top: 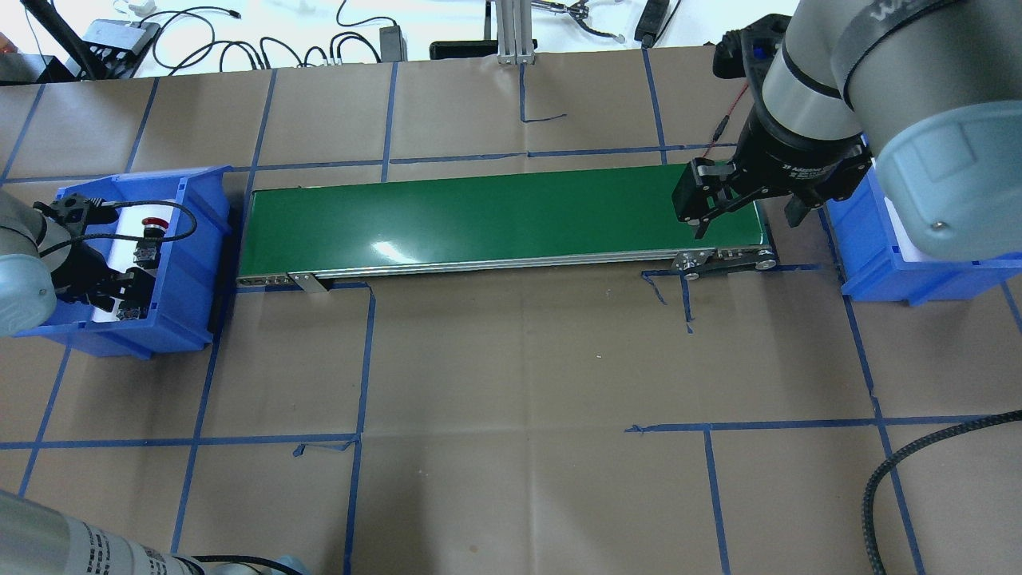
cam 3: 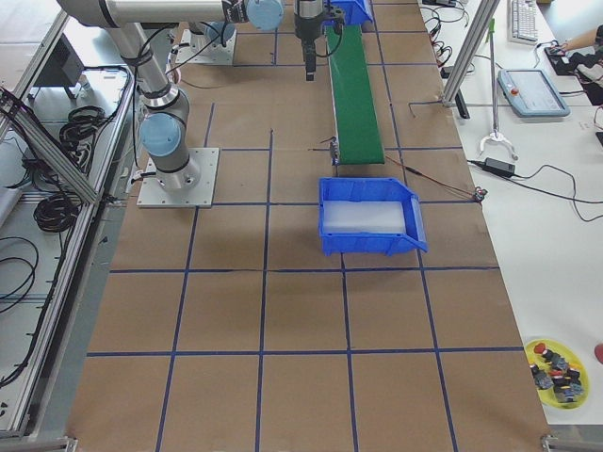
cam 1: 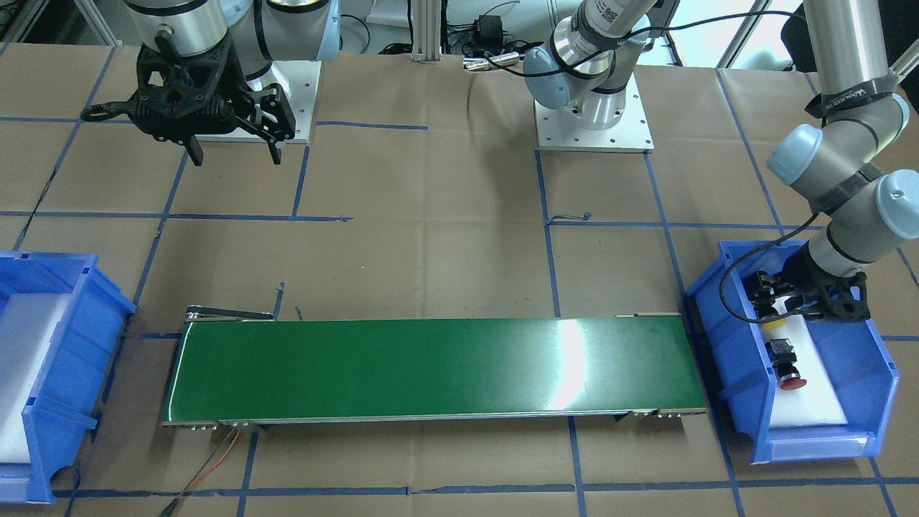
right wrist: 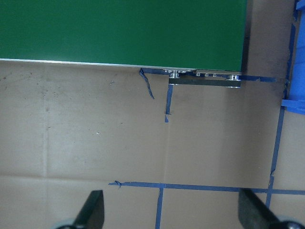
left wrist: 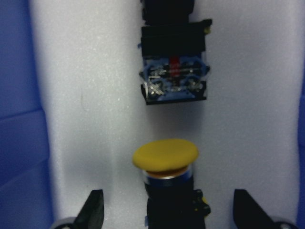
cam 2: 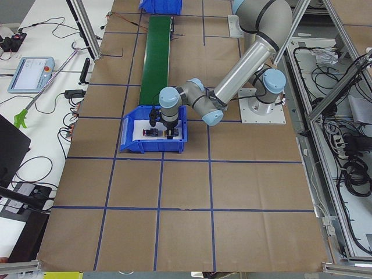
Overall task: Transport two buttons from left to right
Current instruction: 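Lower the left gripper and grasp the yellow-capped button, then lift the yellow button and carry it over the conveyor's near end, then lower the yellow button onto the green belt and open the left gripper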
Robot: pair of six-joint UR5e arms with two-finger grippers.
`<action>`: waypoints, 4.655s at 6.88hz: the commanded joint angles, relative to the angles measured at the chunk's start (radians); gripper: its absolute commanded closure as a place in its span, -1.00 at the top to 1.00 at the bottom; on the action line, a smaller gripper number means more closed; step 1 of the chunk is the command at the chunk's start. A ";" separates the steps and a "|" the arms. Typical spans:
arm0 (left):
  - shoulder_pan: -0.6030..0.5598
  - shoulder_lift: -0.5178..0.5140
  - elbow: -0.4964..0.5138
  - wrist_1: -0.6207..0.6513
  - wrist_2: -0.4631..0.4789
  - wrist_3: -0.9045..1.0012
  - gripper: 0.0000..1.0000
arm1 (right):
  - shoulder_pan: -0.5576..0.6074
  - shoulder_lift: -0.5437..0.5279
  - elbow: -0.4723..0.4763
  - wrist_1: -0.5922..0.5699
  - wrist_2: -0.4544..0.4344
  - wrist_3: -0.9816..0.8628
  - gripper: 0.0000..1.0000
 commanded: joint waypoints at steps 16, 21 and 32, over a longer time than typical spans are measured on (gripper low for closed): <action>-0.463 0.026 0.513 -0.572 0.013 -0.342 -0.72 | 0.000 0.002 0.001 0.000 0.002 0.000 1.00; -0.524 -0.080 0.398 -0.419 0.019 -0.381 -0.72 | 0.000 0.004 0.001 0.000 0.000 0.000 1.00; -0.520 0.004 0.417 -0.384 0.033 -0.361 1.00 | 0.000 0.007 0.001 0.000 -0.002 0.000 1.00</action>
